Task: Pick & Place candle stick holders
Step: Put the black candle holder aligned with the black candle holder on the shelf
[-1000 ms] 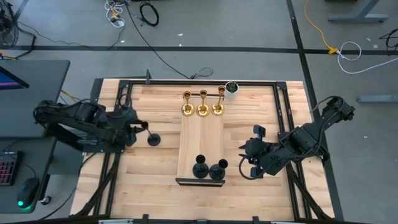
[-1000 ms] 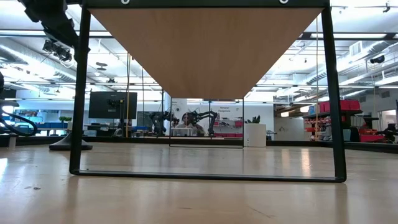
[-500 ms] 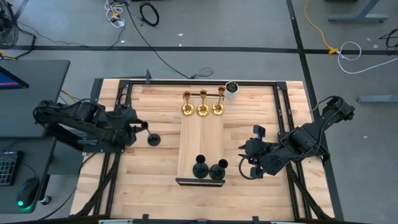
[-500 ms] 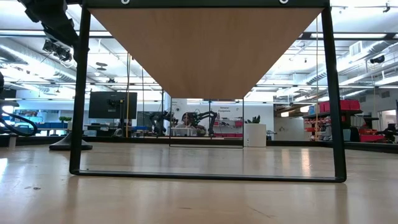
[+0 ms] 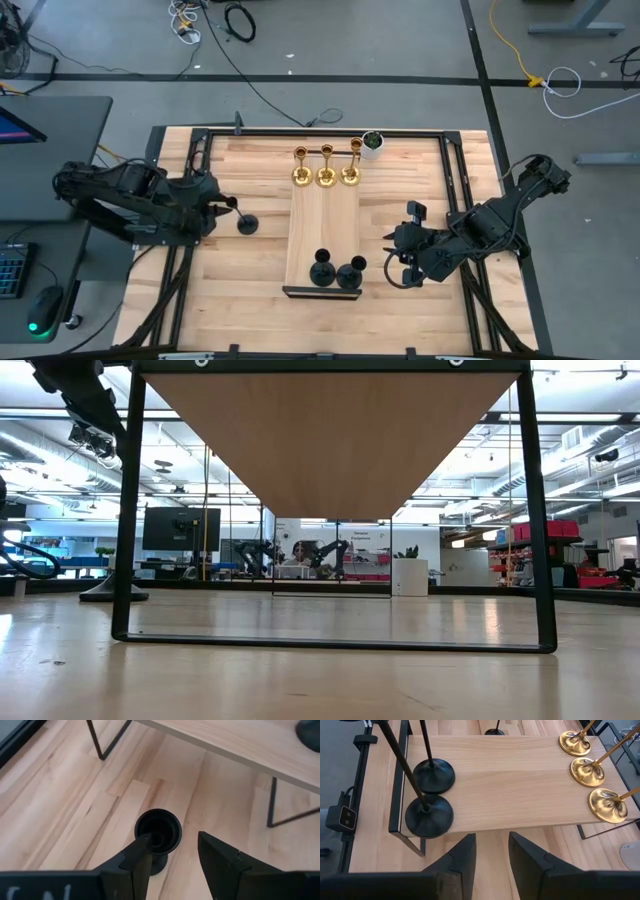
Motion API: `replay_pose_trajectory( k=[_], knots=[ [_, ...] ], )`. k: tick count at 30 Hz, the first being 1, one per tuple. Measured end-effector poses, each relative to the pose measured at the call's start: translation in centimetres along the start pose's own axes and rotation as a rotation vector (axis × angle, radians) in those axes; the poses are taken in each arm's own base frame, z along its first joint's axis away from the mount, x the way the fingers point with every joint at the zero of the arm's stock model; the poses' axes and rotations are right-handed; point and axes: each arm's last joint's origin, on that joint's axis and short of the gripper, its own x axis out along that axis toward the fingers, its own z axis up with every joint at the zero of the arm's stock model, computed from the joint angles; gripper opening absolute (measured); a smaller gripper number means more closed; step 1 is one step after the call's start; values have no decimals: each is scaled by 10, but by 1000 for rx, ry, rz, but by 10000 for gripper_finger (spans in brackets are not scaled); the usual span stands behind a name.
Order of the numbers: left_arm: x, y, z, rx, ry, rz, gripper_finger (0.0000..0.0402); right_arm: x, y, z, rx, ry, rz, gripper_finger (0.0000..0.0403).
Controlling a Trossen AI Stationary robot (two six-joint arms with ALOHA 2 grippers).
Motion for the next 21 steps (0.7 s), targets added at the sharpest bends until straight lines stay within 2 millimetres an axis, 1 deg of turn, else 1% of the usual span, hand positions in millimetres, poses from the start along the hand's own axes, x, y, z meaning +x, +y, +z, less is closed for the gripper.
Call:
replay_pose_trajectory(
  k=[10, 14, 18, 21],
  knots=[
    [-12, 7, -6, -34, -31, -50, 161, 0, 0, 0, 0, -1, 0, 114],
    [-11, 6, -6, -38, -17, -41, 161, 0, 0, 1, 1, -14, -19, 114],
    [-5, 5, -8, -51, 40, -4, 161, 0, 0, 1, 4, -16, -18, 114],
    [-1, 4, -6, -51, 43, 30, 161, 0, 0, 1, 5, -17, -15, 114]
  ],
)
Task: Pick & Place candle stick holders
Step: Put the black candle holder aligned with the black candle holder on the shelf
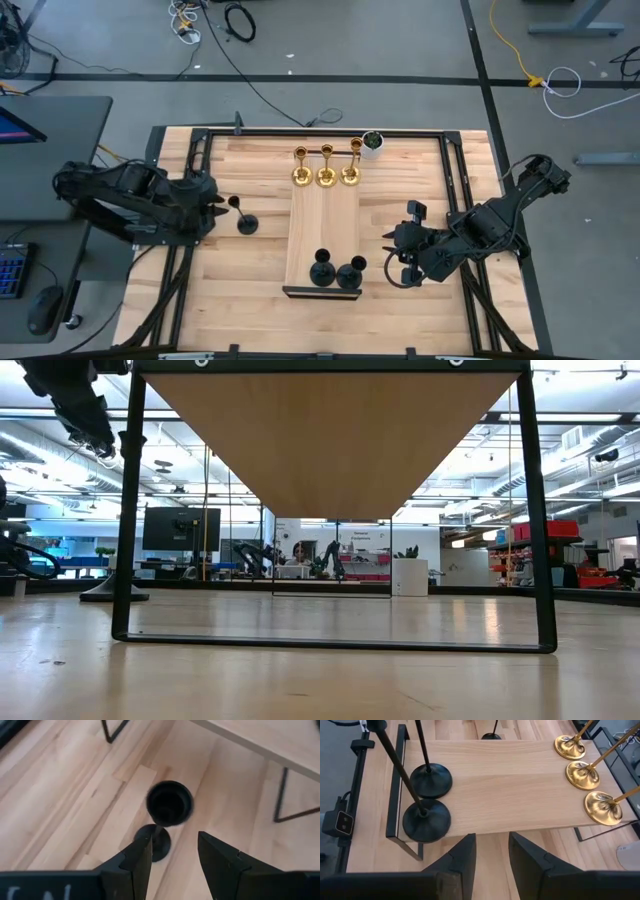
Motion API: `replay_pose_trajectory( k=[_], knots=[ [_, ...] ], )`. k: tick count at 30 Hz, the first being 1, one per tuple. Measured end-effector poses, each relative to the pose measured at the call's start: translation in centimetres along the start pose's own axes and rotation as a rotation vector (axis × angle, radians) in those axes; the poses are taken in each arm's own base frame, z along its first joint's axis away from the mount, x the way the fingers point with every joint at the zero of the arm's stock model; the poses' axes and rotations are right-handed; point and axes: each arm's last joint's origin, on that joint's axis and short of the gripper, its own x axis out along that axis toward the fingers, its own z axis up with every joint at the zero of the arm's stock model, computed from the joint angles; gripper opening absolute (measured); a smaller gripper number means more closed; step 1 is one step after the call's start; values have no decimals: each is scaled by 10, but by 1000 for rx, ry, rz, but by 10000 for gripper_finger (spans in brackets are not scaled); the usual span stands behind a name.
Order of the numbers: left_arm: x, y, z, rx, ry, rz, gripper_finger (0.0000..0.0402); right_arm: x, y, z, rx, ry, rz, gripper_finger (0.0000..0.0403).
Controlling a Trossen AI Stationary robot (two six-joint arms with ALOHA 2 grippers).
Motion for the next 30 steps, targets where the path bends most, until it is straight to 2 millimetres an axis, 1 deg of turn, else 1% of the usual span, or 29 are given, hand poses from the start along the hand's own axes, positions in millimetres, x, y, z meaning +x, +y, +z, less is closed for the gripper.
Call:
replay_pose_trajectory(
  k=[8, 12, 16, 19, 24, 27, 30],
  knots=[
    [14, -6, 3, 21, 44, 52, 161, -1, 2, -1, -7, 0, 12, 114],
    [32, -7, -9, 38, 72, 51, 161, 1, 5, -6, -24, 11, 13, 114],
    [50, -10, -21, 51, 49, 19, 161, 10, 8, -14, -35, 24, 8, 114],
    [59, -11, -29, 66, 51, 19, 161, 15, 9, -19, -42, 34, 1, 114],
    [69, -13, -35, 84, -20, 46, 161, 22, 13, -22, -28, 14, 13, 114],
    [72, -16, -35, 100, -82, 57, 161, 25, 13, -24, -28, 15, 15, 114],
    [74, -17, -37, 108, -90, 66, 161, 25, 14, -24, -27, 13, 16, 114]
  ],
)
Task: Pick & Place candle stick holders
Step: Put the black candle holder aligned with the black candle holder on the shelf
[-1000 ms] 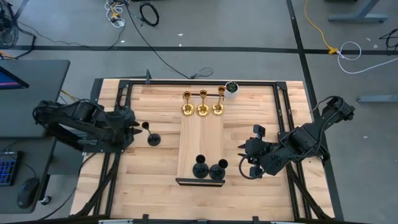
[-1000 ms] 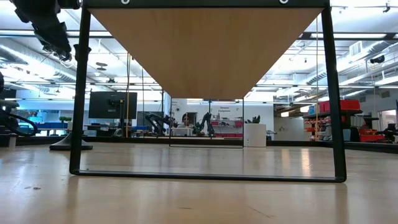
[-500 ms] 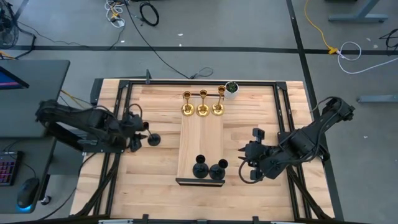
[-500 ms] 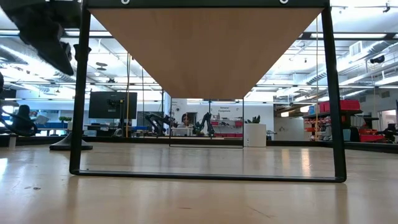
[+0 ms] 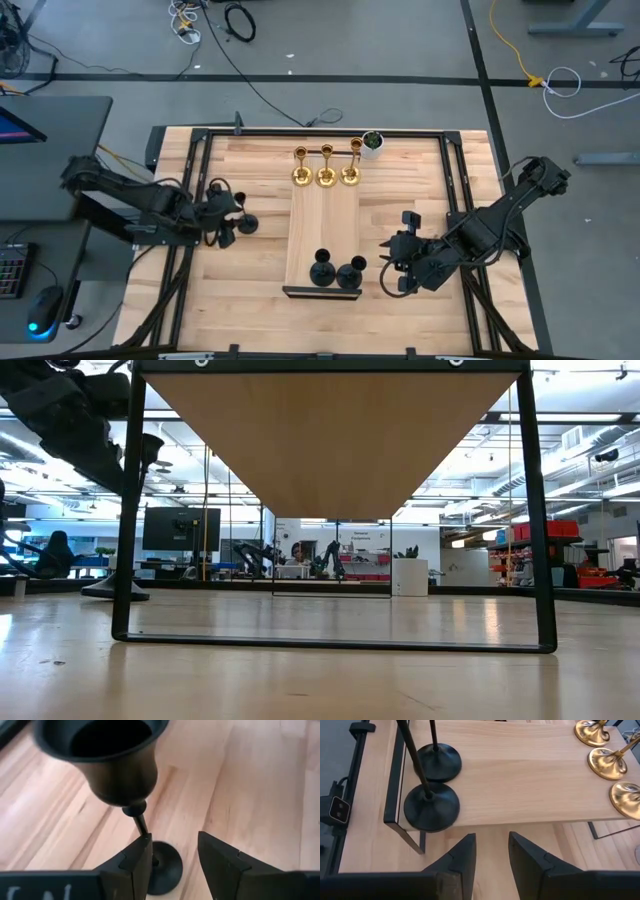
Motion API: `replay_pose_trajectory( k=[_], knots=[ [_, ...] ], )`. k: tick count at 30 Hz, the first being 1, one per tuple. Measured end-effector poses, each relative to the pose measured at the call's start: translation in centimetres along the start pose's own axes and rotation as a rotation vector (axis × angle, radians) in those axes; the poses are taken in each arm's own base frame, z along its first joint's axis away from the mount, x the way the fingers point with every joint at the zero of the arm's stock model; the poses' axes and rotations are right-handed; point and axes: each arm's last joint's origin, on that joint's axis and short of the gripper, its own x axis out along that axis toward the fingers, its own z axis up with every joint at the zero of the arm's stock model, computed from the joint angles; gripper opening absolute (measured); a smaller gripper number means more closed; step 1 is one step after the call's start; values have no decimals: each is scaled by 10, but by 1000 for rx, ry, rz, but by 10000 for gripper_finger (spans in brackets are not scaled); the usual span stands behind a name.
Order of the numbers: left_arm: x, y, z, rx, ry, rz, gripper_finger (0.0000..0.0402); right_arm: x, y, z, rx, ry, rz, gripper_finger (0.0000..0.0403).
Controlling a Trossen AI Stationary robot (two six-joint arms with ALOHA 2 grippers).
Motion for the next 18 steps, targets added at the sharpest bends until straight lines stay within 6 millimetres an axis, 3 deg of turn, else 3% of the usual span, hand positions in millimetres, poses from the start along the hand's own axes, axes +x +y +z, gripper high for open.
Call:
replay_pose_trajectory(
  k=[9, 18],
  knots=[
    [1, 3, -5, -26, -26, 101, 161, 0, 0, 0, 2, -3, 1, 114],
    [1, 4, -9, -44, 25, 88, 161, 0, 0, 0, 2, -3, 1, 114]
  ],
)
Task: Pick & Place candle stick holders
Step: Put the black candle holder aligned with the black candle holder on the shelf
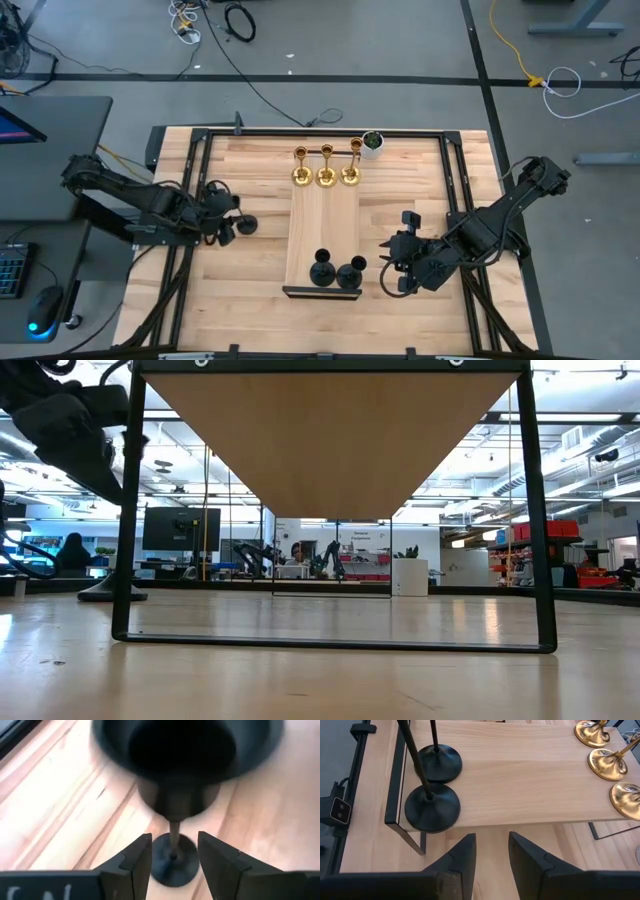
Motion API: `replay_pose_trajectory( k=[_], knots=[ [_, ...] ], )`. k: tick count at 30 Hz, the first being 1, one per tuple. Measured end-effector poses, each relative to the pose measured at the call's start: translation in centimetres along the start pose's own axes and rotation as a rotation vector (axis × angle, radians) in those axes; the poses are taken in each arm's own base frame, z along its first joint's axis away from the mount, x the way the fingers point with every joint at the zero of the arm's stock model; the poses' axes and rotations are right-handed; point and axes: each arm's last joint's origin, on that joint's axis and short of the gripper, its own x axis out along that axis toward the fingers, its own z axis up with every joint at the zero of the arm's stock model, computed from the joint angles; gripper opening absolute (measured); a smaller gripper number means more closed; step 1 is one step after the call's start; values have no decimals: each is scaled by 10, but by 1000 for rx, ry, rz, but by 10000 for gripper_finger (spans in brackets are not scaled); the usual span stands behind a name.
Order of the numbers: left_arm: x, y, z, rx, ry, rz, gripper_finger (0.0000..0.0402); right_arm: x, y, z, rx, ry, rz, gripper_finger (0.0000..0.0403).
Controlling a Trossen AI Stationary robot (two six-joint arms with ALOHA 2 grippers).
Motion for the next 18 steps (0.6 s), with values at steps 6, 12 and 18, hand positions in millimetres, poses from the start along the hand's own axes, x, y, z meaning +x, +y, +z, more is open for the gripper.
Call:
replay_pose_trajectory(
  k=[6, 12, 18],
  knots=[
    [0, 1, 0, -18, -11, 26, 161, 0, 0, 0, 0, -1, -2, 114],
    [0, 2, 2, -26, -54, 63, 161, 0, 0, 0, 0, -1, -2, 114],
    [0, -1, 7, -57, -122, 63, 160, 0, 0, 0, -4, -1, -2, 114]
  ],
)
